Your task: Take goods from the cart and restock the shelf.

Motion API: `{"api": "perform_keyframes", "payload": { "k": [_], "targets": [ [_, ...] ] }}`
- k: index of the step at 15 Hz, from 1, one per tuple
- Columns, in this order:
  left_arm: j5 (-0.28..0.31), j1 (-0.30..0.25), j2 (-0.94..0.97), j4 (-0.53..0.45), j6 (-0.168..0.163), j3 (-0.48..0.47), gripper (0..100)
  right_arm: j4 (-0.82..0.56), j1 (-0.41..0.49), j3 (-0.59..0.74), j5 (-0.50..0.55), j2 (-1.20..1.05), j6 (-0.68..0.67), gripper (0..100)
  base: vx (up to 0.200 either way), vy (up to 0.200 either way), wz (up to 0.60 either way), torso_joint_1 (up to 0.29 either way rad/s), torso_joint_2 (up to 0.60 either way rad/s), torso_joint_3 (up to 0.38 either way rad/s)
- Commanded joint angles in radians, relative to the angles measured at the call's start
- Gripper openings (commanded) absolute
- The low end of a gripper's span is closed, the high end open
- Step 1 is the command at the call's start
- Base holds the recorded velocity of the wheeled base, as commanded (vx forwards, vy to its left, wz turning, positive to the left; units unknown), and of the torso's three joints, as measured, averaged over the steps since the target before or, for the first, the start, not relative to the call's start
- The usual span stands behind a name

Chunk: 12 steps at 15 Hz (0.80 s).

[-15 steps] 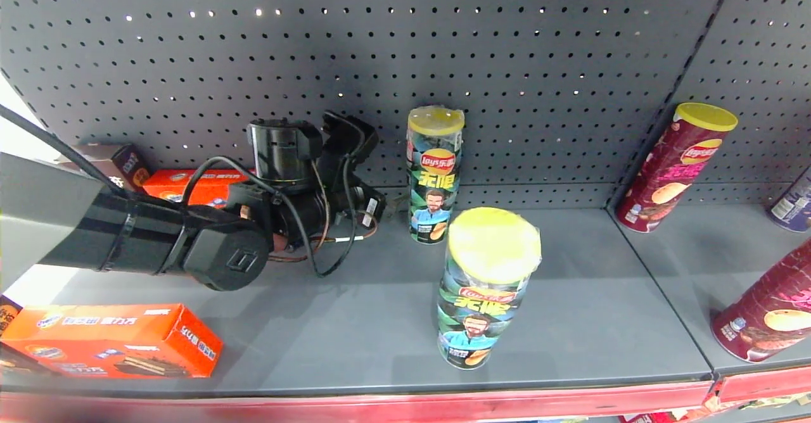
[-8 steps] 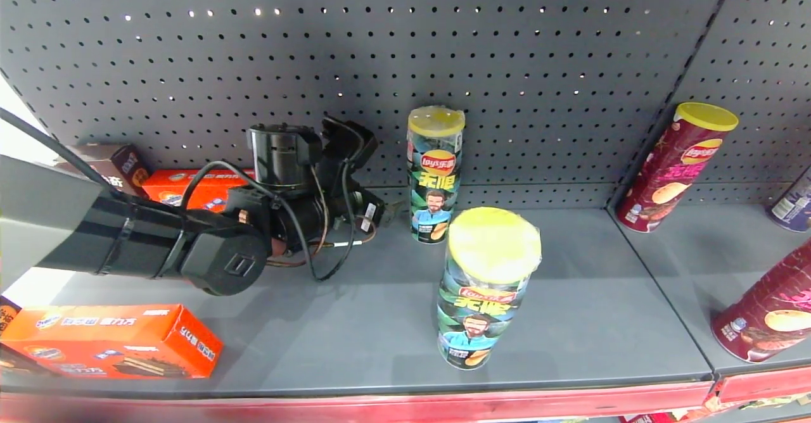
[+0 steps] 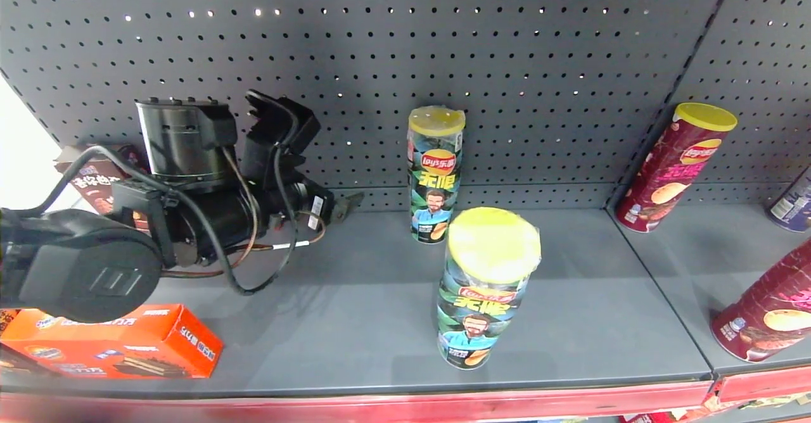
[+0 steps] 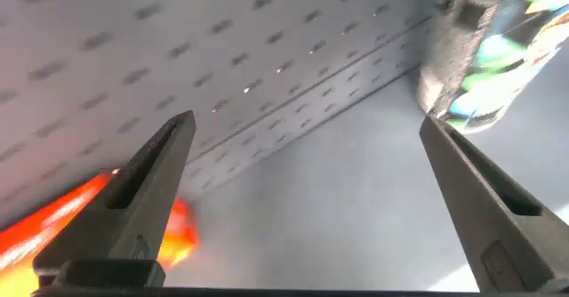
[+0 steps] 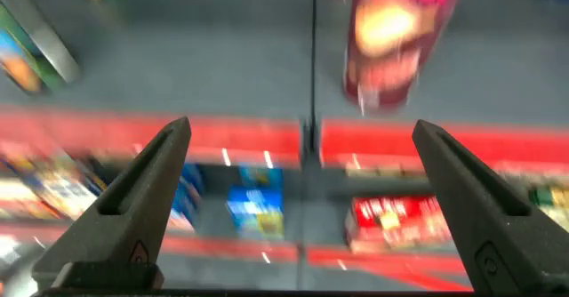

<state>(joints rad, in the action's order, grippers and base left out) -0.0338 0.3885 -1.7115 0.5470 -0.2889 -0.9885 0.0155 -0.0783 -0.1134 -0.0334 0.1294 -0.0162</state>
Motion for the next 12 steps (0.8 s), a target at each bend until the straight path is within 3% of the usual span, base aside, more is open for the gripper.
{"api": "perform_keyframes", "payload": {
  "k": [1, 4, 6, 12],
  "targets": [
    [-0.044, 0.003, 0.084, -0.019, 0.004, 0.028, 100, -0.020, -0.089, -0.250, -0.123, 0.254, -0.041, 100, 0.000, 0.000, 0.00, 0.000, 0.00, 0.000],
    [-0.090, -0.002, 0.101, -0.019, 0.004, 0.042, 100, -0.006, -0.158, -0.301, -0.195, 0.437, 0.067, 100, 0.000, 0.000, 0.00, 0.000, 0.00, 0.000],
    [-0.106, -0.002, 0.099, -0.007, 0.008, 0.051, 100, 0.026, -0.319, -0.388, -0.184, 0.682, 0.165, 100, 0.000, 0.000, 0.00, 0.000, 0.00, 0.000],
    [-0.098, -0.002, 0.119, 0.083, 0.011, 0.143, 100, 0.231, -0.497, -0.394, -0.095, 1.069, 0.163, 100, 0.000, 0.000, 0.00, 0.000, 0.00, 0.000]
  ]
}}
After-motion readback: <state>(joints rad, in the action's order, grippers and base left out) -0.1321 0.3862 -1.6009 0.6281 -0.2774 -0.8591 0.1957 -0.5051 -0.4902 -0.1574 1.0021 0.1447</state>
